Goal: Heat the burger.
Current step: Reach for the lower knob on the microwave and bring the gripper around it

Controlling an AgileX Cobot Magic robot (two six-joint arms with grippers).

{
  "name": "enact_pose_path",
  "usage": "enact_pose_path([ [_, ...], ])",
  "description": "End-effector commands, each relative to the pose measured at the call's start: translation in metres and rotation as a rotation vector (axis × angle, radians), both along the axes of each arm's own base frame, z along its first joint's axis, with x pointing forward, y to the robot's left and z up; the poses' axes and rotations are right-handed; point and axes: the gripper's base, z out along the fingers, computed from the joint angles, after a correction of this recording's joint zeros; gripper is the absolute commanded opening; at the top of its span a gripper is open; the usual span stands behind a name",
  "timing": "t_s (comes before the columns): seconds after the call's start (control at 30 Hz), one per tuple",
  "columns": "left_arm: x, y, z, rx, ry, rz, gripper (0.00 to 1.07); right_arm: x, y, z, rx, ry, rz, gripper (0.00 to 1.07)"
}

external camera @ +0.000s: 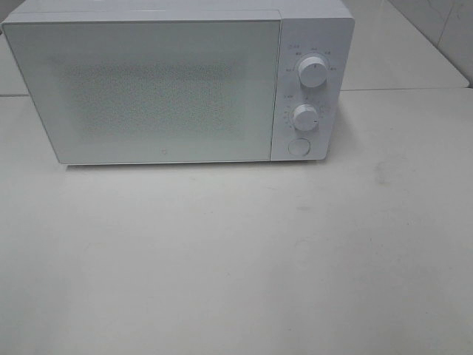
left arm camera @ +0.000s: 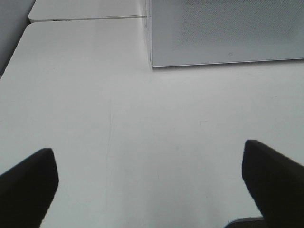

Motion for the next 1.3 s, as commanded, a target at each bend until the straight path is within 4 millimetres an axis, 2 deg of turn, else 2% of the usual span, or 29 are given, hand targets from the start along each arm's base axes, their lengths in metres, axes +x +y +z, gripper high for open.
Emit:
enact_pose_path([
  [0.03, -0.003, -0.001, 0.000, -0.012, -0.035, -0.007, 0.98, -0.004, 0.000, 0.000, 0.003, -0.037, -0.010, 0.68],
  [1.03, -0.003, -0.001, 0.000, -0.012, -0.035, -0.007, 0.98, -0.002, 0.000, 0.001, -0.005, -0.031, -0.009, 0.68],
  [1.3, -0.003, -0.001, 0.000, -0.012, -0.035, -0.007, 0.98, -0.003, 0.000, 0.020, -0.013, -0.174, 0.002, 0.68],
])
